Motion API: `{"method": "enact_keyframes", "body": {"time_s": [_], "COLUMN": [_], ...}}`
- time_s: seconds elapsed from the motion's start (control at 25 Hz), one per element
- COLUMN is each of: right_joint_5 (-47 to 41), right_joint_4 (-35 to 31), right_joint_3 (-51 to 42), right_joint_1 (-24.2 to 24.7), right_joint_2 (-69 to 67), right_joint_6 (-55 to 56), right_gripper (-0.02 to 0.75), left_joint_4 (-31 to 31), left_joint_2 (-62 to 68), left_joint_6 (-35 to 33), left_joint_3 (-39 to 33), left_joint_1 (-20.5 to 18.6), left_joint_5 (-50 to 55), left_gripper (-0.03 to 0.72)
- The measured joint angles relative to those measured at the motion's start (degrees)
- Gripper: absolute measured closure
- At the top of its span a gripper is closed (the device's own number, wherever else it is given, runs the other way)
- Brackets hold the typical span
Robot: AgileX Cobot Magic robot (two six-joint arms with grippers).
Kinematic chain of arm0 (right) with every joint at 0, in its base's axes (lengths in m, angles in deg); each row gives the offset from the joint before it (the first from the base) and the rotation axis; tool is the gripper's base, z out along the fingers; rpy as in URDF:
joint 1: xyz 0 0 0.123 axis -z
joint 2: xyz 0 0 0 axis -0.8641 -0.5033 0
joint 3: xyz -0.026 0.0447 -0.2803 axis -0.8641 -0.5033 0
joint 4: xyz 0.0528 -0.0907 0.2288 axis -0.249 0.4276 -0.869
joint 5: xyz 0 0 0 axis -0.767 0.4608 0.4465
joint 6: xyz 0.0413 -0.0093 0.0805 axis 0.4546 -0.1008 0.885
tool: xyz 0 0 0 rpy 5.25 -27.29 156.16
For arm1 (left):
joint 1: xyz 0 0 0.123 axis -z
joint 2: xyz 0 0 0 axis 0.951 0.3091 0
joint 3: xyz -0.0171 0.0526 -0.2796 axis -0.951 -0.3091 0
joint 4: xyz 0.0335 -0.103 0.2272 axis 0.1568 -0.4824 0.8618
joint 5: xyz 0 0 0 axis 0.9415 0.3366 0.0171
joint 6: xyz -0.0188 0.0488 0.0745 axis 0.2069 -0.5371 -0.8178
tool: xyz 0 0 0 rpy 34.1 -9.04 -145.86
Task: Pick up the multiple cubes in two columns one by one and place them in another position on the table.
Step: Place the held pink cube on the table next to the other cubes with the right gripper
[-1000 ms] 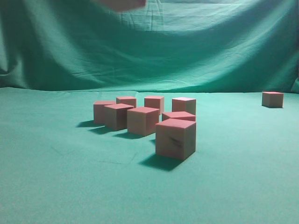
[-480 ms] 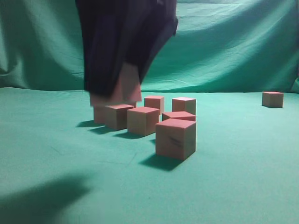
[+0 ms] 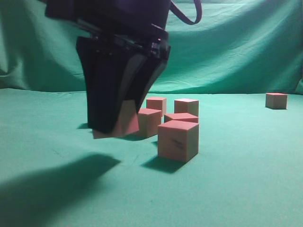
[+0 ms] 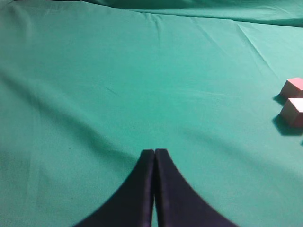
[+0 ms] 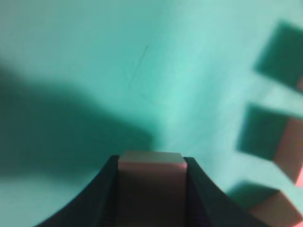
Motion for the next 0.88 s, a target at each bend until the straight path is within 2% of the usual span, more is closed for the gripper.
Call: {"method": "enact_keyframes", "body": {"time_s": [0.8,0.88], "right_joint_5": [-2.15,-4.03], "right_joint_4": [0.14,0.14], "right_joint_3": [0.80,1.51], "right_joint_1": [0.00,0.00], "right_joint_2": [-3.38,-3.75], "right_joint_6": [-1.50,-1.50], "right_gripper": [0.463,0.358], "left_joint_4": [0.00,0.00], "left_joint_2": [0.00,0.00], "left_joint_6": [0.00,0.00], "left_joint_3": [0.00,0.00], "left_joint_1": [0.00,0.00], "left_joint_5": [0.00,0.00], "left_gripper": [0.688,0.688]}}
